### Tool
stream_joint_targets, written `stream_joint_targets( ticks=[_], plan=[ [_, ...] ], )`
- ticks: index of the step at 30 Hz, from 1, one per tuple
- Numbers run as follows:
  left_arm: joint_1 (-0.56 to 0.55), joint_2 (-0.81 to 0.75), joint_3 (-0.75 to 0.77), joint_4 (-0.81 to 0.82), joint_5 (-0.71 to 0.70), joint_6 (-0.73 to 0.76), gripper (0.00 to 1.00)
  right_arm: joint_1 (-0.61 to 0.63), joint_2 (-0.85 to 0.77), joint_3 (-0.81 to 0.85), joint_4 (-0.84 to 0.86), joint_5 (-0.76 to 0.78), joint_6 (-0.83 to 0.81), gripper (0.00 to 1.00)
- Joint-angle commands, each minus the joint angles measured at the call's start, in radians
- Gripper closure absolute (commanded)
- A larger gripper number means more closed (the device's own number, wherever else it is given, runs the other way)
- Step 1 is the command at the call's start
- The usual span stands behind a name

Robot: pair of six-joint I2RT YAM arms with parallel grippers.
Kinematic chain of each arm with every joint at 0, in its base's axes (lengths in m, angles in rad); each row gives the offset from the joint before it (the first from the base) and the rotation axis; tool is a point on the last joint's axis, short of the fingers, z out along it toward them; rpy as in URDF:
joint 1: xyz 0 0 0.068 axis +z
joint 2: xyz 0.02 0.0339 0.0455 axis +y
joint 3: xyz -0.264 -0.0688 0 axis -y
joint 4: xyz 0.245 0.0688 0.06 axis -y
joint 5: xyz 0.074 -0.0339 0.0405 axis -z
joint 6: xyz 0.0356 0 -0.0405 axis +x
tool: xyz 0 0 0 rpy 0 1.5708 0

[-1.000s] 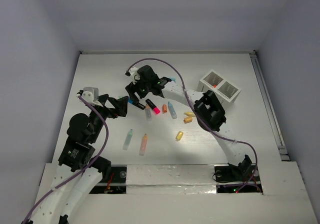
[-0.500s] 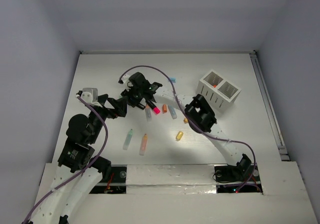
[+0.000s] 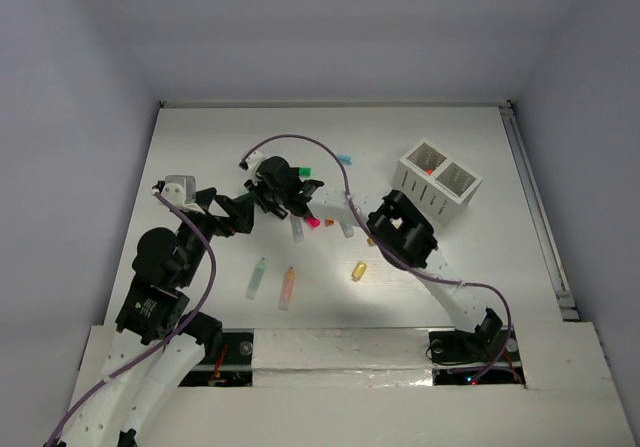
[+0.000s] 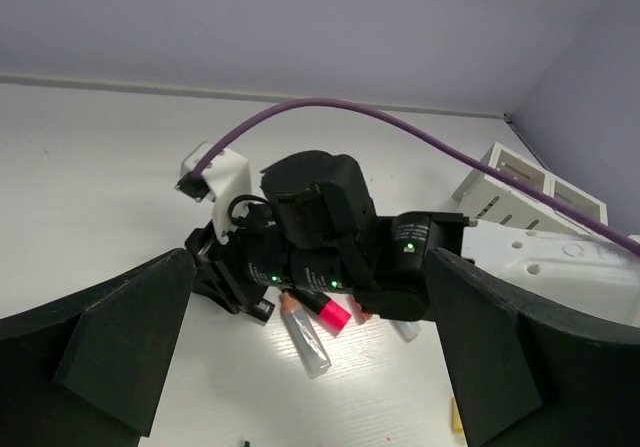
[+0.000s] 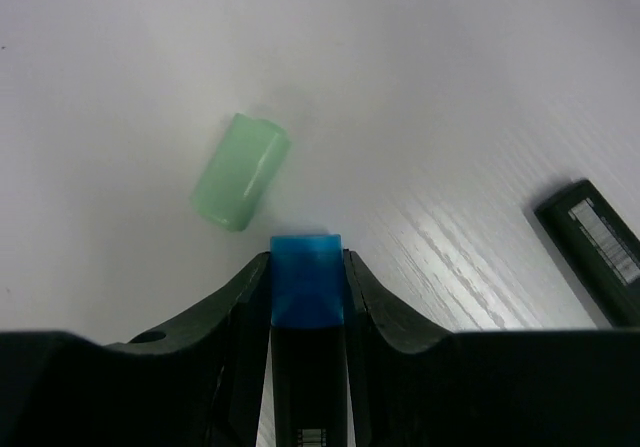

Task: Sort the stationery into containers
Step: Pick up the pen from the center of the board, then place the pen in the storage box.

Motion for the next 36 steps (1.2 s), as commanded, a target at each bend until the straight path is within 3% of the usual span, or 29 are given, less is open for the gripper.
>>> stream_joint_targets(
  ticks=[1, 7, 14, 22, 29, 36],
  plan=[
    [0.003, -0.003, 0.041, 0.034, -0.005, -0.004, 0.01, 0.002, -0.143, -0.134, 0.278, 0.064, 0.139, 0.86],
    [0.003, 0.002, 0.038, 0.035, -0.006, -0.004, 0.01, -0.007, -0.355, -0.338, 0.556, 0.130, 0.228, 0.87],
    [0.003, 0.002, 0.034, 0.043, 0.011, -0.004, 0.01, -0.131, -0.686, -0.696, 0.800, 0.220, 0.328, 0.87],
    [0.003, -0.004, 0.033, 0.046, 0.027, -0.005, 0.01, -0.502, -0.985, -1.050, 0.867, 0.330, 0.451, 0.87],
    [0.012, -0.004, 0.031, 0.048, 0.032, -0.007, 0.01, -0.670, -0.993, -1.106, 0.844, 0.317, 0.429, 0.87],
    [0.012, 0.001, 0.030, 0.049, 0.038, -0.004, 0.01, -0.691, -0.961, -1.138, 0.843, 0.352, 0.388, 0.86]
  ],
)
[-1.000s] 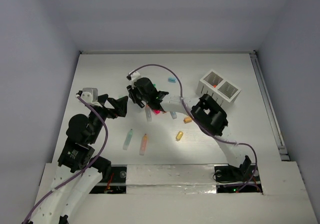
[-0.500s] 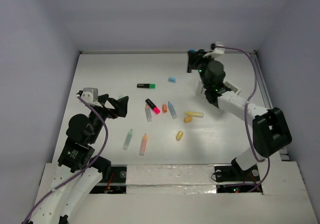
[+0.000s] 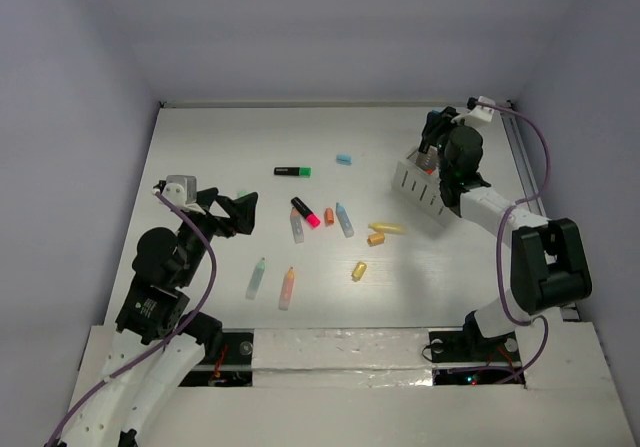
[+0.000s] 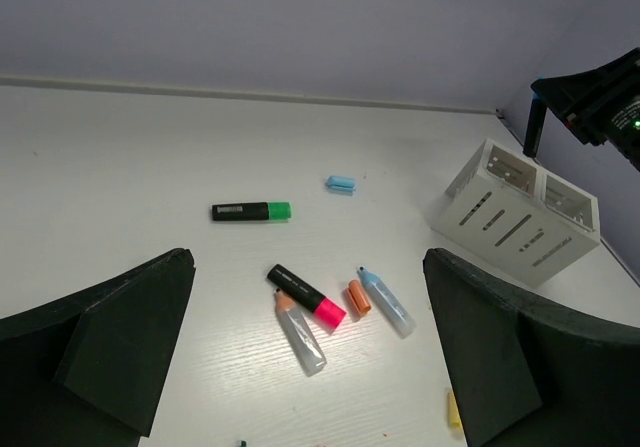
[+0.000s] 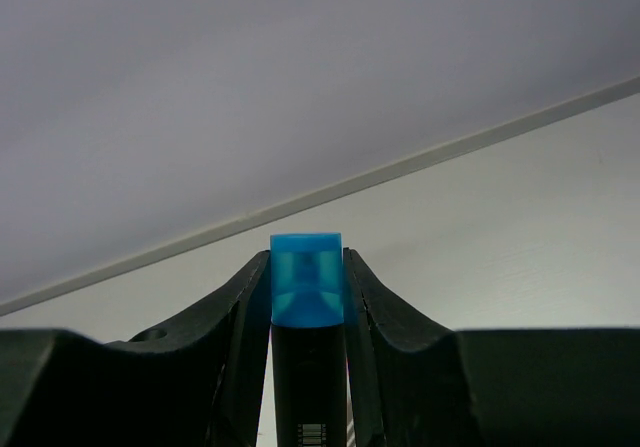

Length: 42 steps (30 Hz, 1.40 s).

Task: Sort the stationery into containers
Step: Place the pen in the storage box, then pick up the pen from the center of the board.

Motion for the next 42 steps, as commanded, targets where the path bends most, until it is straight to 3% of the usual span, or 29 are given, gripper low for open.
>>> stream_joint_targets(
  ticks=[1, 10, 13, 14, 15, 17, 20, 23, 28, 32, 36, 42],
  plan=[
    [0.005, 0.000, 0.031, 0.049, 0.013, -0.005, 0.01, -0.003, 0.015, -0.024, 0.048, 0.049, -0.033, 0.86],
    [0.005, -0.006, 0.031, 0.048, 0.016, -0.003, 0.01, -0.003, 0.029, -0.051, 0.027, 0.107, -0.051, 0.78],
    [0.005, -0.009, 0.030, 0.048, 0.017, -0.003, 0.01, -0.003, 0.020, -0.054, 0.022, 0.104, -0.062, 0.60],
    [0.005, -0.008, 0.031, 0.048, 0.017, -0.003, 0.01, -0.003, 0.010, -0.054, 0.018, 0.101, -0.063, 0.49],
    [0.005, -0.009, 0.031, 0.048, 0.017, -0.003, 0.01, -0.003, 0.004, -0.054, 0.013, 0.087, -0.067, 0.43],
    [0.005, -0.009, 0.031, 0.048, 0.019, -0.003, 0.01, -0.003, -0.008, -0.053, 0.005, 0.075, -0.079, 0.34],
    [0.005, -0.009, 0.030, 0.048, 0.019, -0.003, 0.01, -0.003, -0.028, -0.041, -0.027, 0.057, -0.090, 0.31],
    [0.005, -0.008, 0.031, 0.051, 0.019, -0.005, 0.01, -0.003, -0.053, -0.022, -0.071, -0.034, -0.091, 0.31],
    [0.005, 0.001, 0.031, 0.054, 0.020, -0.003, 0.01, 0.107, -0.021, 0.099, -0.284, -0.247, -0.164, 0.46],
    [0.005, 0.004, 0.031, 0.052, 0.022, -0.003, 0.01, 0.287, 0.093, 0.299, -0.484, -0.319, -0.240, 0.56],
    [0.005, 0.003, 0.031, 0.052, 0.020, -0.005, 0.01, 0.380, 0.274, 0.474, -0.707, -0.460, -0.261, 0.64],
    [0.005, -0.006, 0.030, 0.051, 0.025, -0.003, 0.01, 0.479, 0.452, 0.671, -0.887, -0.442, -0.330, 0.70]
  ],
)
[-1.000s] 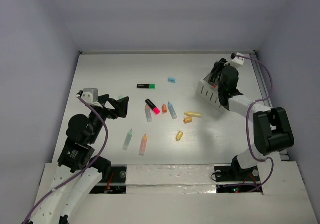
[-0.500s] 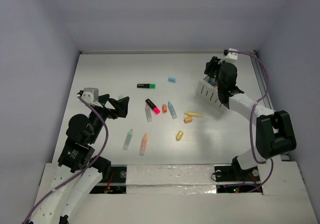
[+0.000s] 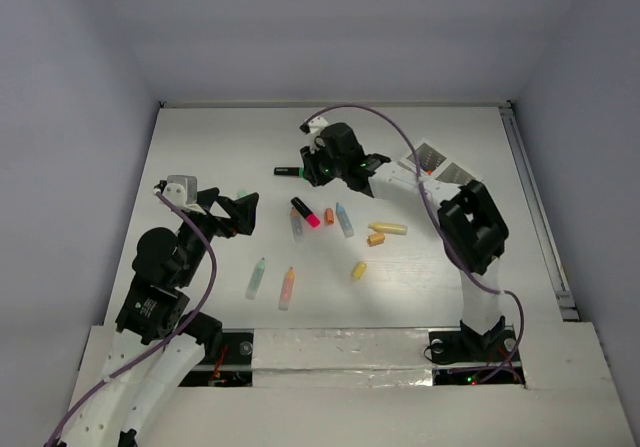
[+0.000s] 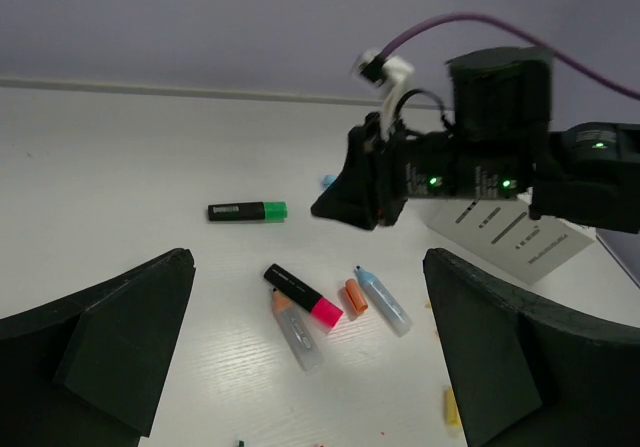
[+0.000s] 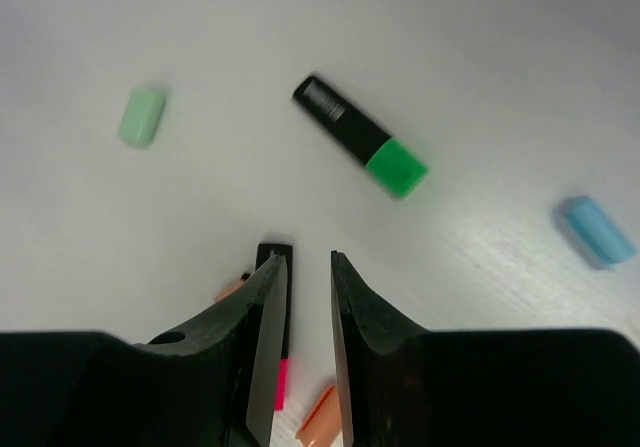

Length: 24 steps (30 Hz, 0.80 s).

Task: Sort the stationery into containers
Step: Pick up the pen from the center of the board.

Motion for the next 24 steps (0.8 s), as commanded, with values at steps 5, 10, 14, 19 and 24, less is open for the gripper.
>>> stream_joint_targets(
  ticks=[5, 10, 14, 19, 24],
  plan=[
    [0.005, -0.008, 0.028, 0.051, 0.017, -0.005, 0.01, 0.070, 0.154, 0.196, -0.255, -0.034, -0.071, 0.61],
    [0.005, -0.011, 0.030, 0.051, 0.018, -0.004, 0.01, 0.088, 0.236, 0.273, -0.312, -0.026, -0.072, 0.42],
    [0.005, -0.013, 0.030, 0.051, 0.018, -0.004, 0.01, 0.098, 0.283, 0.308, -0.331, -0.005, -0.072, 0.43],
    [0.005, -0.014, 0.028, 0.050, 0.018, -0.004, 0.01, 0.098, 0.290, 0.340, -0.340, -0.002, -0.072, 0.45],
    [0.005, -0.019, 0.028, 0.050, 0.018, -0.004, 0.01, 0.107, 0.360, 0.382, -0.351, -0.003, -0.072, 0.46]
  ],
)
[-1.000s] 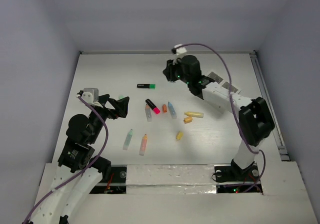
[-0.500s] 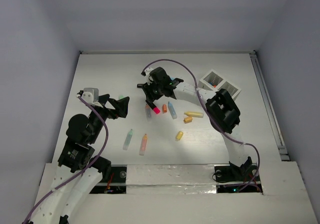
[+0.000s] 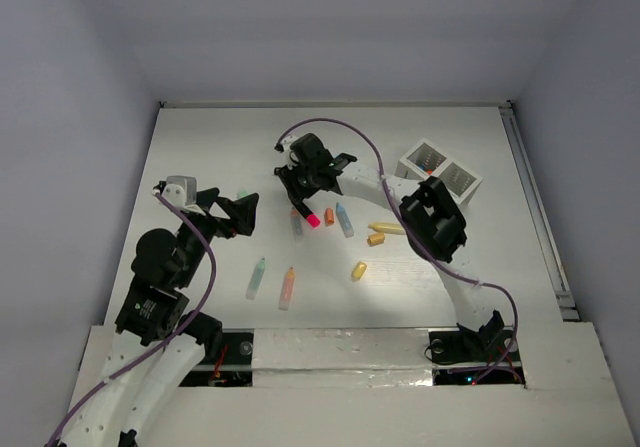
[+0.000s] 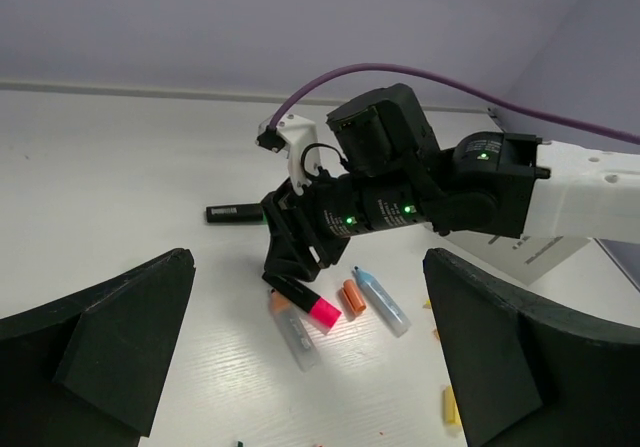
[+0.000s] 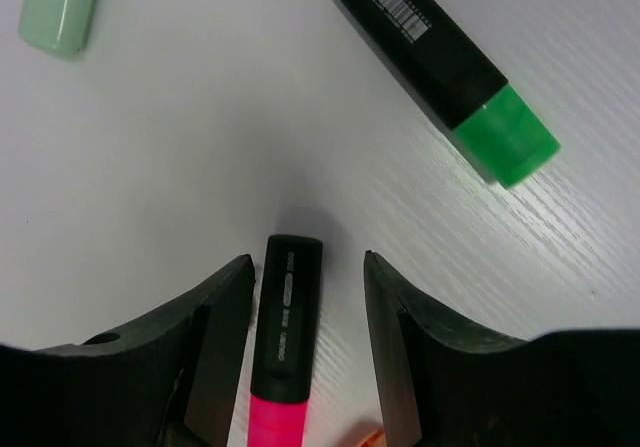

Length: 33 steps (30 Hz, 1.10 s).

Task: Sort the stationery into containers
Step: Pick up the pen from the center of the board.

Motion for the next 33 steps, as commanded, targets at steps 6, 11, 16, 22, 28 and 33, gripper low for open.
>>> stream_joint_targets(
  ticks=[6, 11, 16, 22, 28, 33],
  plan=[
    [0.005, -0.017, 0.028, 0.046, 0.011, -0.005, 0.01, 0.017, 0.083, 0.090, -0.025, 0.022, -0.012, 0.48],
    [0.005, -0.021, 0.028, 0.046, 0.011, -0.003, 0.01, 0.026, 0.102, 0.100, -0.029, 0.055, -0.012, 0.50],
    [0.005, -0.021, 0.030, 0.046, 0.011, -0.003, 0.01, 0.026, 0.106, 0.104, -0.034, 0.129, -0.012, 0.58],
    [0.005, -0.021, 0.030, 0.046, 0.011, -0.003, 0.01, 0.026, 0.097, 0.087, -0.033, 0.163, -0.050, 0.58],
    [0.005, -0.023, 0.030, 0.046, 0.011, -0.003, 0.01, 0.026, 0.088, 0.079, -0.039, 0.169, -0.053, 0.51],
    [0.005, -0.023, 0.028, 0.048, 0.013, -0.005, 0.01, 0.026, 0.068, 0.054, -0.040, 0.181, -0.046, 0.53]
  ],
)
